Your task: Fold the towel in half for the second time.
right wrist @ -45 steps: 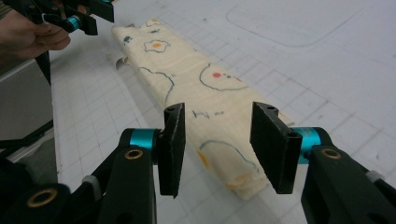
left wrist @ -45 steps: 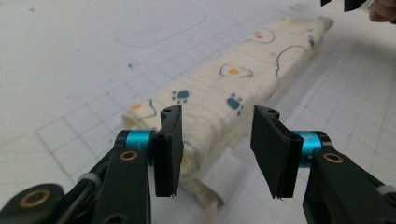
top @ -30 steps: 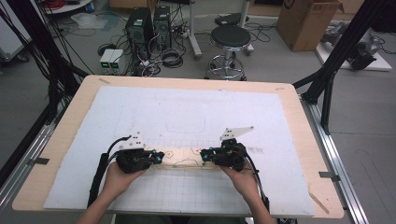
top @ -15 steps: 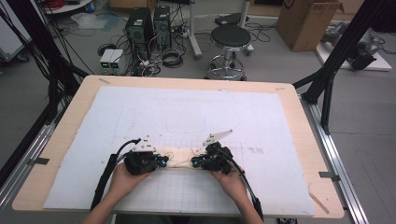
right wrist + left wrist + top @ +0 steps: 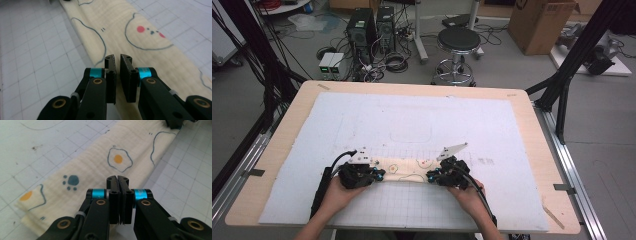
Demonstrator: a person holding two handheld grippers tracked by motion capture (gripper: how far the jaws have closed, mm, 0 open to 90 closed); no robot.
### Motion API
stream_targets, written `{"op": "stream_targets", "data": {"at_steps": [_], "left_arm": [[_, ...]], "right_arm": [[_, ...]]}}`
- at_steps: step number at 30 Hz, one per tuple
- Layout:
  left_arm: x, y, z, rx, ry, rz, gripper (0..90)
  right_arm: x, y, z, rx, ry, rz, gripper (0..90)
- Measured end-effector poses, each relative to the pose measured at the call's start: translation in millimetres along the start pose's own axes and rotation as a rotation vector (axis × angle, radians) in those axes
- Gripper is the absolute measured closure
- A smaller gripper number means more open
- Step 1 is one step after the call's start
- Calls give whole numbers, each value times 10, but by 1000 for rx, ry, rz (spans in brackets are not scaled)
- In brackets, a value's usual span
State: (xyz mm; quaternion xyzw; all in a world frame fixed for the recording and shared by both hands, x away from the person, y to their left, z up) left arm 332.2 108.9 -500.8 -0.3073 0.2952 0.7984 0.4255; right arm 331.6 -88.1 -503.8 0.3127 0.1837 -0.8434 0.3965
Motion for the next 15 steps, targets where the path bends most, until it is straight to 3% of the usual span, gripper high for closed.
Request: {"op": "stream_targets", "data": {"at_steps": [15], "left_arm": [[172, -175, 259, -21, 35, 54, 872]], "right_arm": [[259, 333, 282, 49, 25, -47, 810]]}}
Point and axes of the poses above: each handheld gripper's, and its own axes: z roughly backward along the jaws, x roughly out of its underside, y roughly to its right, the point moved 10 cm from there along -z, roughly forward along the jaws, and after that the axes turned 10 degrees about x, right-handed, at the moved point
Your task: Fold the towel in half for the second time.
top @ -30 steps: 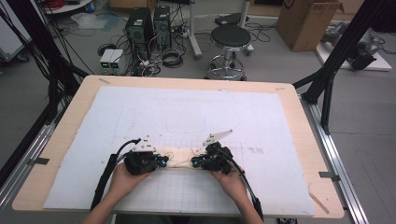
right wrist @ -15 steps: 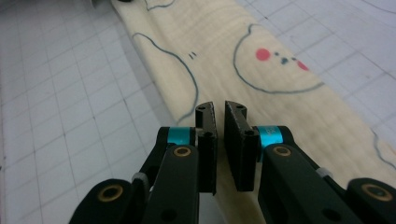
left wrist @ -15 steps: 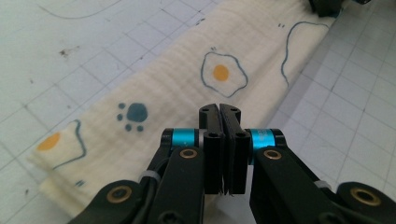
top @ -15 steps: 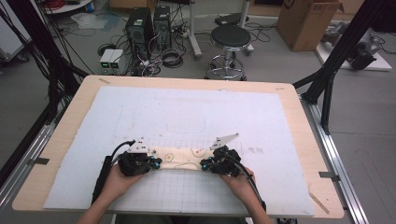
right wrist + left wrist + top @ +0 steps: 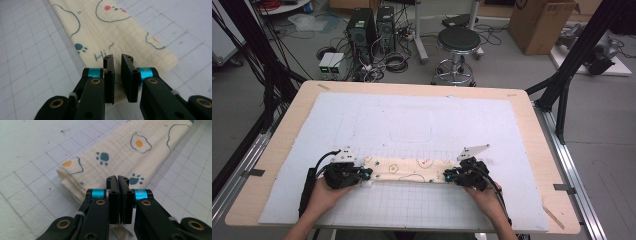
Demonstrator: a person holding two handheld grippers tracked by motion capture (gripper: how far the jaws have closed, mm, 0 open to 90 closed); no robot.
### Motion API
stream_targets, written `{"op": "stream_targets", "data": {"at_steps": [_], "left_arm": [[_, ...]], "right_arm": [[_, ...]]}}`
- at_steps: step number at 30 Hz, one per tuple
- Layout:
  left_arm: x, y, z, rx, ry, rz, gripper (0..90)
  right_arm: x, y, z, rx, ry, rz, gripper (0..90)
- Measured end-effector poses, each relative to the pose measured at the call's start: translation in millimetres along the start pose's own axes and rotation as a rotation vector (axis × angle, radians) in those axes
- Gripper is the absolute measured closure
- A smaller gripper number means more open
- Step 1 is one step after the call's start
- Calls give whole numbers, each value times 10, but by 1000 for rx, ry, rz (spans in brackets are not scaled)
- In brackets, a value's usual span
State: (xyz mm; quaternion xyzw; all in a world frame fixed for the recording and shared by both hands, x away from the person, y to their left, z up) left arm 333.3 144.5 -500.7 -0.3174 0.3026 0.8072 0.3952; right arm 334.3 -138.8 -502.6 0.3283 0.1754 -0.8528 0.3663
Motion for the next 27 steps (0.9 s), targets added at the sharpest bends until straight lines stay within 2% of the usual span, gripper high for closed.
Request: {"op": "stream_targets", "data": {"at_steps": [8, 9, 12, 14, 15, 20, 25, 27], "left_arm": [[15, 3, 33, -13, 14, -14, 864], [5, -2, 51, -27, 25, -36, 863], [-50, -14, 100, -51, 77, -50, 838], [-59, -23, 98, -48, 87, -43, 834], [-45, -41, 83, -51, 74, -46, 830], [-5, -69, 51, -47, 50, -28, 802], [13, -65, 38, -52, 31, -41, 796], [14, -68, 37, -52, 33, -40, 795]], "right_arm": [[18, 74, 47, 19, 23, 3, 784], [23, 73, 58, 20, 20, 0, 777], [-15, 76, 104, 24, 62, 6, 754], [-61, 74, 136, 20, 98, 6, 742], [-78, 82, 134, 23, 109, 10, 729], [-39, 104, 82, 38, 74, 8, 676], [37, 107, 34, 58, 42, 25, 638], [54, 109, 25, 49, 44, 15, 631]]}}
Point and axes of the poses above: each handheld gripper's, and its own axes: z roughly backward along the jaws, x roughly out of its underside, y roughly to its right, the point moved 10 cm from there along -z, roughly forward along the jaws, and after that the axes turned 10 degrees about x, right-handed, at the moved point
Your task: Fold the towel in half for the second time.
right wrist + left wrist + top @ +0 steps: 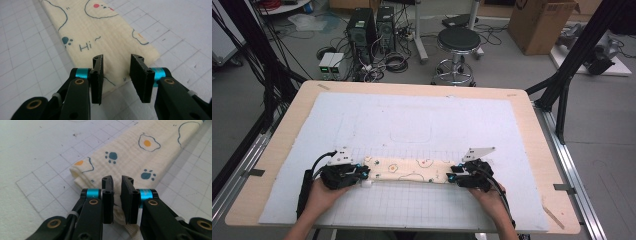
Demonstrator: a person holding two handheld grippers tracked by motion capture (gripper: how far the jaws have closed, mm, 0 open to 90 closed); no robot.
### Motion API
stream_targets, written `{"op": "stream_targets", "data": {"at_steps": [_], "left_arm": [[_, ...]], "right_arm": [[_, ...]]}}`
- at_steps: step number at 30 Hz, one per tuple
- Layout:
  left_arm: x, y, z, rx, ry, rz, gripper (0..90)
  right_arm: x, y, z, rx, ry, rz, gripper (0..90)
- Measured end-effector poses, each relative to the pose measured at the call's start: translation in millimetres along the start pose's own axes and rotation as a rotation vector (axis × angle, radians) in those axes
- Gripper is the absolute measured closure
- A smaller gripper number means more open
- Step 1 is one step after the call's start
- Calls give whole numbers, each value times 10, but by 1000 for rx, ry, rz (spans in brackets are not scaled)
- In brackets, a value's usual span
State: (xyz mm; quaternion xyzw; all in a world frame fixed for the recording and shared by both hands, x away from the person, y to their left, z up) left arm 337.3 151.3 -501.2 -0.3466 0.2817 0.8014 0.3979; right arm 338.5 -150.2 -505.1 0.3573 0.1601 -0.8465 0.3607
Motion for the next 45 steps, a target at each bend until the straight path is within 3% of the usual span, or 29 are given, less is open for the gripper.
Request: {"op": "stream_targets", "data": {"at_steps": [7, 12, 15, 20, 23, 26, 31, 38, 45], "left_arm": [[5, -12, -8, 12, 0, 7, 793], [-3, -8, -10, 33, 14, 41, 772], [-26, 10, 13, 33, 23, 30, 747], [-134, -17, 75, 10, 81, 48, 643], [-209, -117, 88, -33, 106, 72, 518], [-273, -234, 84, -57, 134, 95, 506], [-285, -335, -22, -56, 101, 130, 503], [-186, -379, -122, -35, 57, 181, 514], [-154, -382, -164, -8, 44, 216, 540]], "right_arm": [[11, 6, -6, 6, 8, 3, 614], [12, 6, -9, -4, 15, -2, 607], [10, 2, -8, -7, 14, -5, 587], [-76, 7, 55, -19, 66, -33, 521], [-157, 84, 95, -11, 88, -63, 478], [-226, 188, 79, 4, 78, -89, 475], [-301, 287, -38, -5, 53, -135, 477], [-209, 340, -166, -3, 2, -170, 514], [-170, 295, -224, -19, -27, -154, 624]]}}
Point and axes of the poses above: each handheld gripper's, and its own axes: z roughly backward along the jaws, x roughly out of its underside, y roughly to its right, the point moved 10 cm from there along -z, roughly forward along the jaws, and after that the axes turned 10 degrees about x, right-handed, at the moved point
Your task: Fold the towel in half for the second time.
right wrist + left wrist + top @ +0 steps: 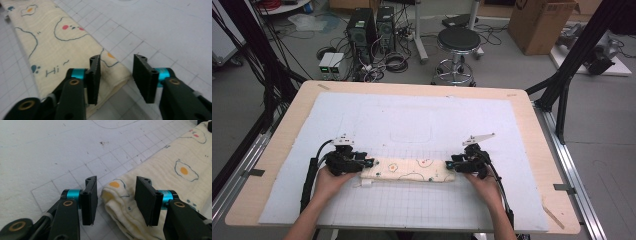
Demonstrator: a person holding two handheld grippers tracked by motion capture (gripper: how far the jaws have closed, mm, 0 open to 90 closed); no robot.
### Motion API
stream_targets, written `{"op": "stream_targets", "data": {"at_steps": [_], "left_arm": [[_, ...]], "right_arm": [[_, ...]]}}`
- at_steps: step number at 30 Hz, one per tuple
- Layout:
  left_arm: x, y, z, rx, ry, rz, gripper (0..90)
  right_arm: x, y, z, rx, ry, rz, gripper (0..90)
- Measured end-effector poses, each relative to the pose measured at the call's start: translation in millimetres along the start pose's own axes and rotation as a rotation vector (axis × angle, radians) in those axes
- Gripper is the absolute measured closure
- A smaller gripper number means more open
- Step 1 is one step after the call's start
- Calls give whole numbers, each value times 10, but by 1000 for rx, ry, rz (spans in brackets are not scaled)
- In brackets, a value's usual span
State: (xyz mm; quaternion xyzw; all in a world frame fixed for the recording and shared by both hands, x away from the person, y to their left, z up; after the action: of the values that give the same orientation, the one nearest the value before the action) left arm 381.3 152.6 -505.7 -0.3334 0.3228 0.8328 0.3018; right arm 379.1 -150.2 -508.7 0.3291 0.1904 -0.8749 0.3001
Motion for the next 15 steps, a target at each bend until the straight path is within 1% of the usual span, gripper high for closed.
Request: {"op": "stream_targets", "data": {"at_steps": [1, 2, 3, 4, 5, 6, 9, 11, 15], "left_arm": [[1, -1, 0, -4, 0, -2, 550], [6, 2, 3, -1, -6, -6, 572], [7, 13, -2, 6, -6, -9, 611], [11, 19, -5, 1, -9, -17, 634], [15, 31, -6, 4, -14, -27, 661], [15, 41, -10, 8, -17, -33, 706], [8, 62, -7, 9, -16, -42, 777], [-1, 67, 10, 9, -12, -44, 802], [-74, 78, 61, 2, 26, -46, 817]], "right_arm": [[5, -10, -4, 0, -3, 4, 626], [6, -14, -6, 3, -3, 8, 652], [10, -31, -7, -8, -6, 8, 693], [16, -45, -9, -10, -10, 8, 696], [12, -45, -12, -6, -6, 16, 718], [19, -66, -9, -20, -13, 13, 750], [21, -84, -11, -31, -14, 16, 788], [20, -94, 1, -33, -18, 13, 800], [-14, -108, 52, -33, -9, 26, 812]]}}
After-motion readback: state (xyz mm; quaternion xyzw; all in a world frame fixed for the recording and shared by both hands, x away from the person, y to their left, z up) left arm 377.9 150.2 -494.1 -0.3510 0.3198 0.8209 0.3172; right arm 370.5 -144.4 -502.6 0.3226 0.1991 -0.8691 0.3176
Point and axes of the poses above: each handheld gripper's, and its own axes: z roughly backward along the jaws, x roughly out of its underside, y roughly to its right, the point moved 10 cm from there along -z, roughly forward along the jaws, and after that the axes turned 10 degrees about x, right-handed, at the moved point
